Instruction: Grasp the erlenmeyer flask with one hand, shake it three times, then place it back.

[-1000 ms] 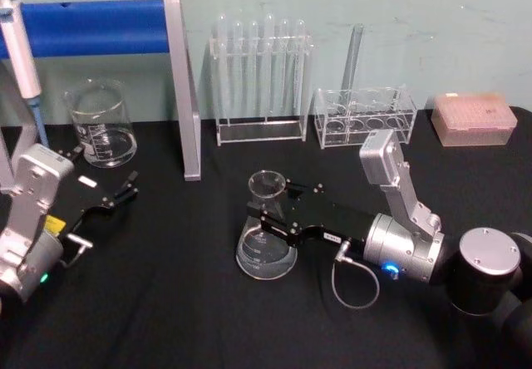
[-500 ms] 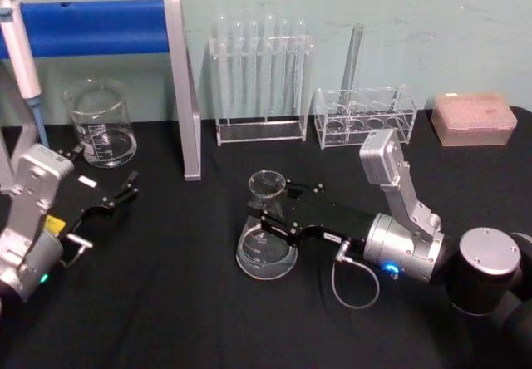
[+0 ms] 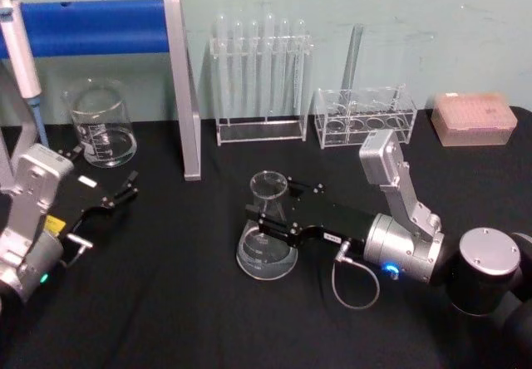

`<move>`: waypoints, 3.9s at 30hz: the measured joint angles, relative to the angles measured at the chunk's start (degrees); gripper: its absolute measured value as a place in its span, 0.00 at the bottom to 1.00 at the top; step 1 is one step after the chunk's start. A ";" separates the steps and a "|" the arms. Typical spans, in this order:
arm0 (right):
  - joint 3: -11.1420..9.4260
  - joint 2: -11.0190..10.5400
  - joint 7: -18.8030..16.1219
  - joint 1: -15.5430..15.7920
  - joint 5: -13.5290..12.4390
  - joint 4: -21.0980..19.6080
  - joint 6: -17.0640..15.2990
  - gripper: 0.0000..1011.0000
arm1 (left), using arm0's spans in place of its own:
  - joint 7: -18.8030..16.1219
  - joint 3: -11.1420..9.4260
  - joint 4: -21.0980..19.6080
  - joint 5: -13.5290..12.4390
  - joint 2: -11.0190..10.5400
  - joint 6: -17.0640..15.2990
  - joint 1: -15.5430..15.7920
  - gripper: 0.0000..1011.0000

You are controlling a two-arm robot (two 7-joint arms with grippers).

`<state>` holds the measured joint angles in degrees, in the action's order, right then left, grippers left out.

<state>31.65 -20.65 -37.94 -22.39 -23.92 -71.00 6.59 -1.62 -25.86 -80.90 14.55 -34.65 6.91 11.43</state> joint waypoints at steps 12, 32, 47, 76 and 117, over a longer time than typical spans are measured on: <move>0.00 0.00 -0.01 -0.01 0.00 0.00 0.04 0.93 | 0.00 0.00 0.00 0.00 0.00 0.00 0.00 0.99; 0.00 0.00 -0.01 -0.01 -0.01 0.00 0.06 0.99 | 0.00 0.00 0.00 0.00 0.00 0.00 0.00 0.99; -0.07 -1.81 -0.57 1.03 0.00 -1.68 -0.30 0.99 | 0.00 0.00 0.00 0.00 0.00 0.00 0.00 0.99; -10.71 -3.31 16.75 12.37 -0.15 -11.82 1.15 0.99 | 0.00 0.00 0.00 0.00 0.00 0.00 0.00 0.99; -12.58 5.66 27.92 6.66 6.74 -1.26 -7.51 0.99 | 0.00 0.00 0.00 0.00 0.00 0.00 0.00 0.99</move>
<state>19.07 -14.99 -10.02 -15.73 -17.18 -72.26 -0.92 -1.62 -25.86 -80.90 14.55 -34.64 6.91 11.43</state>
